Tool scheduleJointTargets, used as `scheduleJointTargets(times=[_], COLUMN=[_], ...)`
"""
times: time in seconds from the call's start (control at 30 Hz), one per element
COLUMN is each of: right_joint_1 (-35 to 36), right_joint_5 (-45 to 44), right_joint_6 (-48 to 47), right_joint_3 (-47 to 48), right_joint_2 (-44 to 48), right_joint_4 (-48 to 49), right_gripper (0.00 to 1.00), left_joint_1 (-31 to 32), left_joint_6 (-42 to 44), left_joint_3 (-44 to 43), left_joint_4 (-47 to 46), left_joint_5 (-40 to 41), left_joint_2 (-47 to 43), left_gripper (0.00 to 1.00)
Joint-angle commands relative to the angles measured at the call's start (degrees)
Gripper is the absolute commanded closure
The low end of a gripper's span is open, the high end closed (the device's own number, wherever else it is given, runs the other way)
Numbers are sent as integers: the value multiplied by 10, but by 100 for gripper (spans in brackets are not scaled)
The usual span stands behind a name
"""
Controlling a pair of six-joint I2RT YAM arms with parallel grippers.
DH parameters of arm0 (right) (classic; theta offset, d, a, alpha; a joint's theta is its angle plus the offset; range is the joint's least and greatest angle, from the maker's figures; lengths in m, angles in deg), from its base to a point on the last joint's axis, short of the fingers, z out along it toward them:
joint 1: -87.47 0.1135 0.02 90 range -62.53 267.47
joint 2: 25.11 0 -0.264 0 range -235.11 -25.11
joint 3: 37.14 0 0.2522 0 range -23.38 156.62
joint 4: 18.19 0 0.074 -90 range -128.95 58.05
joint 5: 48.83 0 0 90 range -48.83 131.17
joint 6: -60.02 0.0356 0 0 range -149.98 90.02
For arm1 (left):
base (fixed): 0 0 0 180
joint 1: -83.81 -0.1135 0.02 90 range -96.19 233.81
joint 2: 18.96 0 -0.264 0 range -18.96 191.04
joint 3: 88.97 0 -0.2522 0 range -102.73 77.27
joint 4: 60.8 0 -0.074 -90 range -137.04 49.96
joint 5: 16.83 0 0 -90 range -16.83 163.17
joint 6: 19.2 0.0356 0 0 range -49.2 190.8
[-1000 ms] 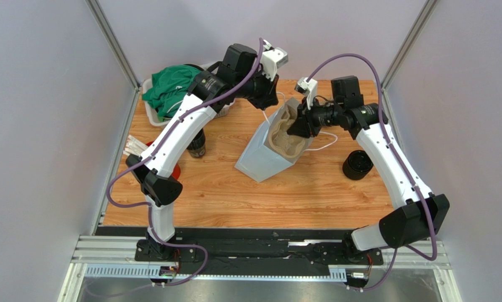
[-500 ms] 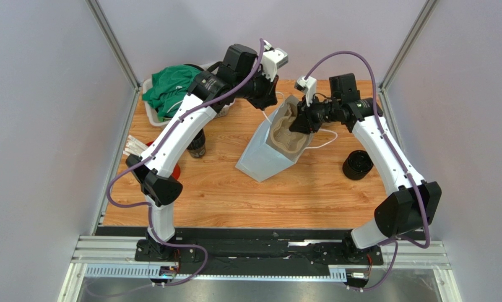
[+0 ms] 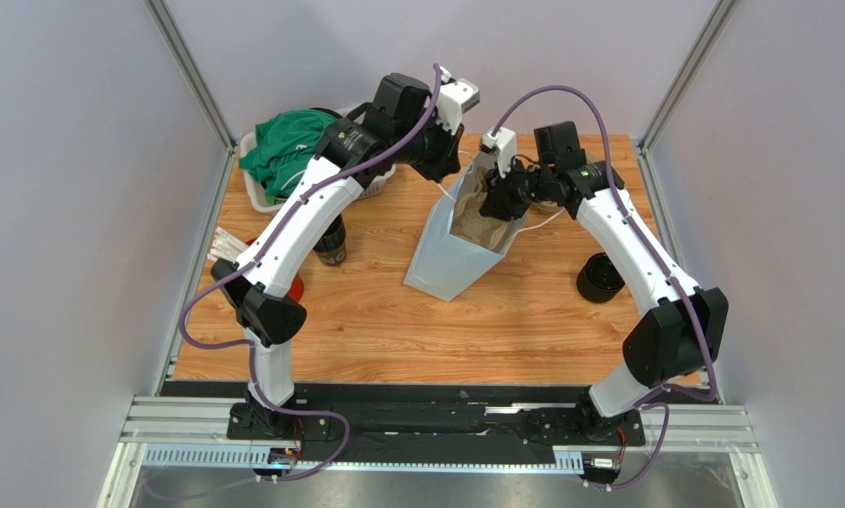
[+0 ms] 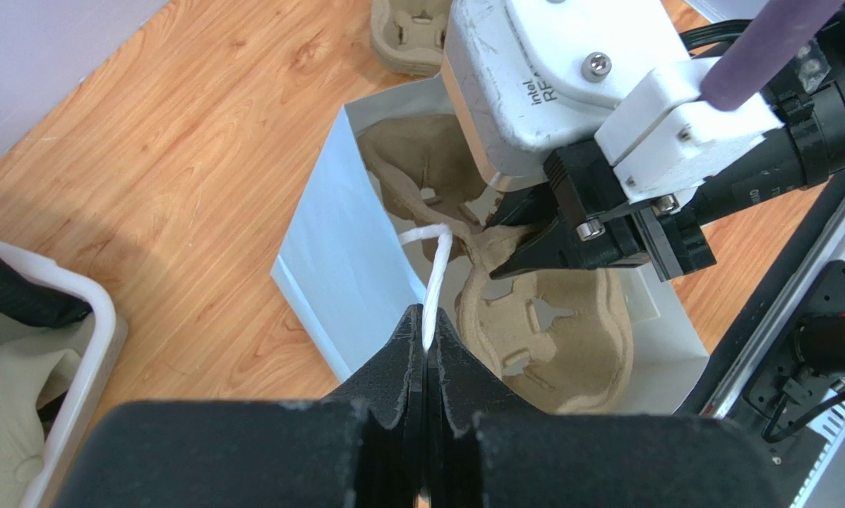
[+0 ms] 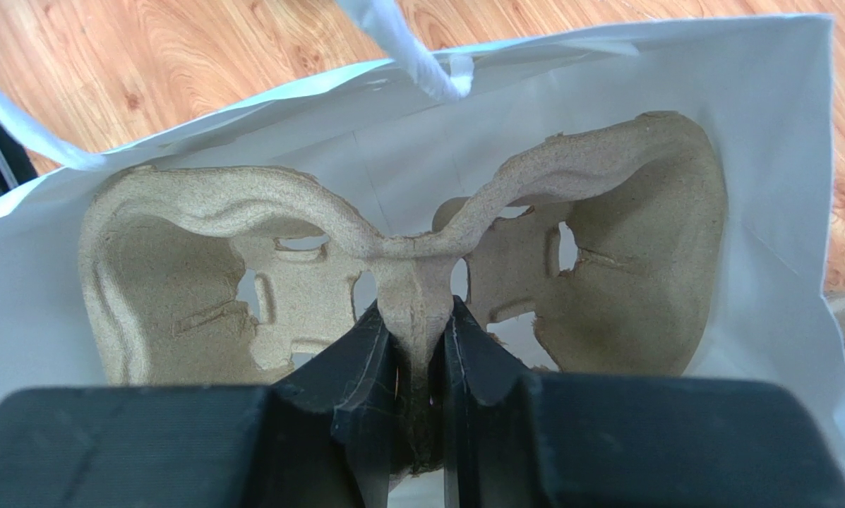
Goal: Pack the takeout coffee
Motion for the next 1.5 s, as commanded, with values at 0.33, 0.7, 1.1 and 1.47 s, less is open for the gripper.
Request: scheduleJointTargets(times=[0.33, 0.7, 1.1, 1.47], right_joint_1=[43, 60, 97, 105], right_joint_5=[-42, -108, -207, -248], right_joint_6=[-68, -45, -37, -8], right_joint_3=[80, 243, 297, 329], right_joint_2=[-66, -168, -208, -247], right_joint_4=[-19, -161, -225, -242], right_gripper=[80, 79, 76, 77], left_joint_1=[-88, -102, -110, -110], left_joint_6=[-19, -33, -48, -51], left_joint_3=[107, 212, 230, 249], left_joint_4=[-62, -140, -157, -165], left_joint_5=[-38, -52, -54, -67], left_joint_2=[-54, -112, -116, -127], left_gripper=[100, 100, 100, 100])
